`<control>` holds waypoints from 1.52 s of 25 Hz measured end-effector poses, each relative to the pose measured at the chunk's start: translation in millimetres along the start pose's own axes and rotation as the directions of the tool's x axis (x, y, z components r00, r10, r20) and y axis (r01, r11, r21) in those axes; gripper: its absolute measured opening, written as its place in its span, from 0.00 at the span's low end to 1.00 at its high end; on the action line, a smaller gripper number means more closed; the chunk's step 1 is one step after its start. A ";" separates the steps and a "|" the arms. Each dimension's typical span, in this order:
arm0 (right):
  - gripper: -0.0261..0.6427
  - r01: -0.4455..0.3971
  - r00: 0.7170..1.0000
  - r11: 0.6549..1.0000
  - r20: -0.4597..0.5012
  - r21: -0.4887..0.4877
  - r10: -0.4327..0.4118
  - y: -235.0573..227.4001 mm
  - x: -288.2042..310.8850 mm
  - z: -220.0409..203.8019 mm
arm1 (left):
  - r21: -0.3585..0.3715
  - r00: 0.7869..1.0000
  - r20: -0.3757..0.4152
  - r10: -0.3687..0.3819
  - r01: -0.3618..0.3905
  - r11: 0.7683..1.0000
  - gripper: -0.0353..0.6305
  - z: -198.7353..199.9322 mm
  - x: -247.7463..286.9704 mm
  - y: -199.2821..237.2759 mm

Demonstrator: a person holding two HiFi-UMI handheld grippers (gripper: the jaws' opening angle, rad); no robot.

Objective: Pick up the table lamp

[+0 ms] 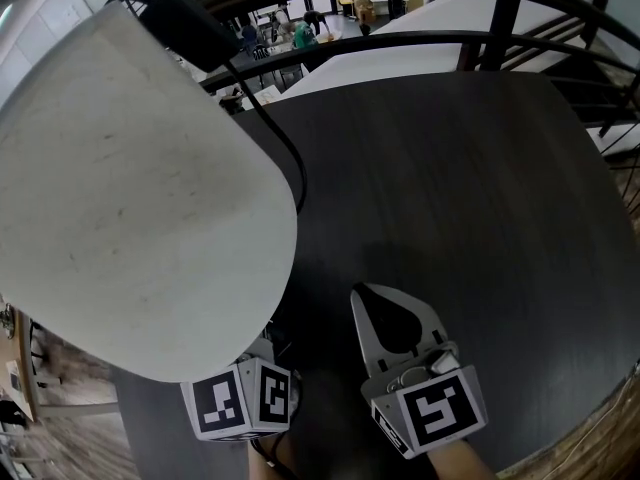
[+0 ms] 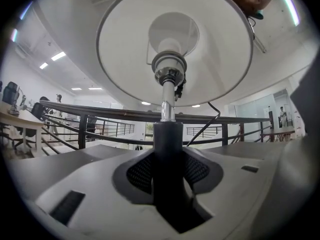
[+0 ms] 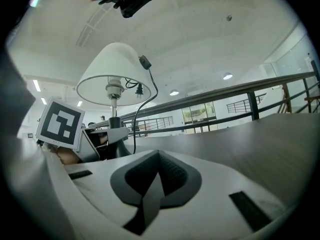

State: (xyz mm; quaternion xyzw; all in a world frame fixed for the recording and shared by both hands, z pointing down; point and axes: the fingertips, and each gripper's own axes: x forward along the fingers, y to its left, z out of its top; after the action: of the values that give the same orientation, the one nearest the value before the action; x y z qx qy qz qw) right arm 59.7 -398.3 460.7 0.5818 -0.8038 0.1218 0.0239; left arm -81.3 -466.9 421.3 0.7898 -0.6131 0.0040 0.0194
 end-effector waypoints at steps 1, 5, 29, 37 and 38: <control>0.06 -0.001 1.000 1.000 0.000 0.000 0.001 0.6 0.2 1.7 | -0.001 1.000 0.002 0.003 -0.003 1.000 0.32 3.0 -0.8 0.5; 0.06 0.002 1.000 1.000 0.002 0.001 -0.002 2.3 -0.6 8.1 | 0.015 1.000 0.006 0.014 -0.014 1.000 0.32 15.0 -7.1 3.6; 0.05 0.005 0.999 1.000 0.042 -0.012 -0.004 15.7 -29.7 80.5 | -0.021 0.999 0.012 0.043 -0.042 0.999 0.31 78.0 -48.8 -1.3; 0.05 0.001 0.999 1.000 0.042 -0.017 -0.001 41.3 -45.2 103.9 | -0.018 0.998 0.012 0.057 -0.056 0.998 0.31 104.5 -76.8 12.7; 0.05 0.001 0.999 1.000 0.043 -0.015 0.000 42.2 -46.1 104.8 | -0.019 0.998 0.014 0.058 -0.058 0.998 0.31 106.7 -78.1 13.1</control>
State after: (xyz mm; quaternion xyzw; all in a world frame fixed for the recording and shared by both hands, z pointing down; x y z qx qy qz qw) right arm 45.7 -366.5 343.8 0.5841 -0.8050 0.1032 0.0112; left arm -115.3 -398.3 312.6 0.7715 -0.6358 -0.0069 0.0224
